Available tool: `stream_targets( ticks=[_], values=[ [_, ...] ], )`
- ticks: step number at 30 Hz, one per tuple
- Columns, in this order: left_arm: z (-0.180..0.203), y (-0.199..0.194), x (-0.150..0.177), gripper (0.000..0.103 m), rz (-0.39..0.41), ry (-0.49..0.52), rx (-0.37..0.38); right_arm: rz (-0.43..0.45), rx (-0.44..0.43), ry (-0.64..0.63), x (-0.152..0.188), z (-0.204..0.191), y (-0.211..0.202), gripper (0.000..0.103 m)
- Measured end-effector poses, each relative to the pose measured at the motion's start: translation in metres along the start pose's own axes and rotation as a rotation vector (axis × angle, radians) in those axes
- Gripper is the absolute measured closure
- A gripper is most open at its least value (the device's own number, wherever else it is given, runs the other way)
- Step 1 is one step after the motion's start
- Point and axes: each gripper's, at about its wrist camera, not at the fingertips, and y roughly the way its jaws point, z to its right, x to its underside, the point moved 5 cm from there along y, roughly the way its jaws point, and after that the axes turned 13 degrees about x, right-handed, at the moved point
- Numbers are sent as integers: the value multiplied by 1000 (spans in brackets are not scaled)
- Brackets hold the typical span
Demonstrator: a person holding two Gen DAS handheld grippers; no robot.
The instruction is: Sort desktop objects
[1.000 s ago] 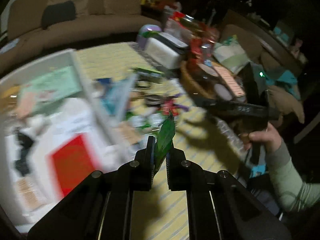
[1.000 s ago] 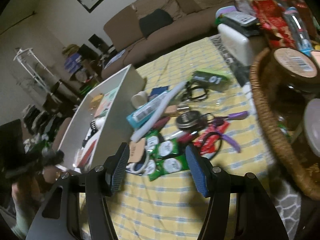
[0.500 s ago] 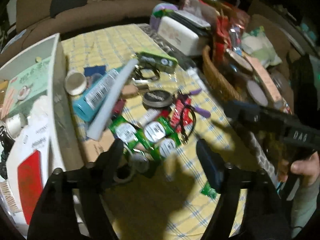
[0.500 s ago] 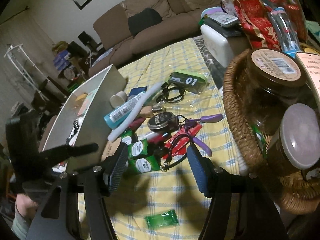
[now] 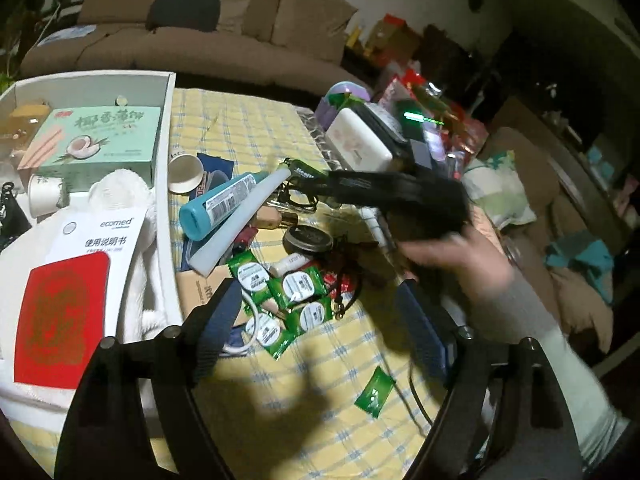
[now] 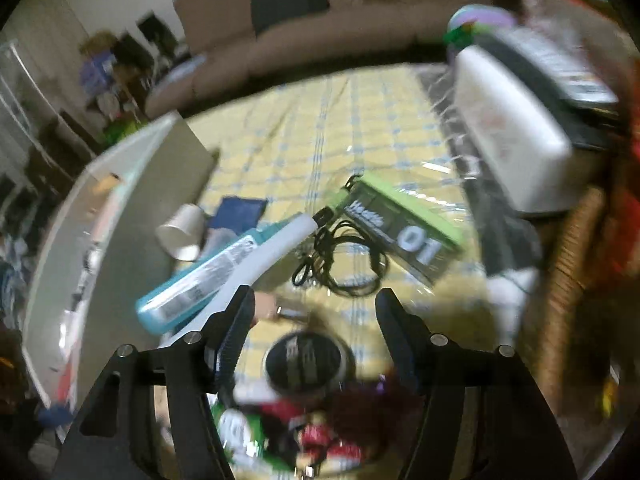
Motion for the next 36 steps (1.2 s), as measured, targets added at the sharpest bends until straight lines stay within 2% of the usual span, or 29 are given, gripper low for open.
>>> stream_targets(
  ticks=[4, 7, 8, 9, 11, 12, 14, 16, 19, 23, 26, 28, 29, 30, 33, 36],
  values=[
    [1, 0, 3, 24, -19, 7, 34, -73, 75, -52, -7, -13, 42, 40],
    [-2, -4, 4, 24, -21, -8, 59, -80, 97, -60, -7, -16, 58, 42],
    [-4, -6, 5, 24, -22, -18, 61, -61, 96, -73, -8, -17, 58, 56],
    [-6, -8, 6, 24, -20, -25, 63, -52, 101, -110, -8, -19, 60, 96],
    [-11, -12, 8, 24, -22, -41, 62, -41, 117, -164, -8, -22, 59, 95],
    [-13, -12, 9, 24, -23, -47, 59, -45, 98, -160, -7, -21, 56, 95],
    [-16, -14, 10, 24, -19, -62, 65, -55, 42, -120, -7, -17, 45, 95],
    [-15, -14, 10, 24, -12, -71, 79, -24, -23, -82, -9, -18, 23, 95],
    [-12, -16, 10, 24, -8, -64, 82, 1, -157, -43, 0, -17, -17, 95],
    [-9, -16, 11, 24, -11, -61, 83, -7, -239, -116, 35, -31, -62, 95],
    [-9, -14, 11, 23, -21, -61, 83, -91, -197, -215, 73, -42, -68, 89],
    [-10, -13, 10, 18, -26, -69, 85, -112, -137, -247, 85, -39, -71, 69],
    [-11, -11, 6, 18, -28, -79, 88, -85, -113, -245, 84, -35, -76, 54],
    [-11, -10, 1, 18, -30, -85, 95, -49, -99, -227, 79, -28, -83, 50],
    [-5, -9, -16, 18, -31, -46, 77, 29, -89, -122, 52, -1, -97, 50],
    [-5, -12, -30, 18, -13, -15, 24, 95, -12, -115, 16, 13, -93, 50]
  ],
)
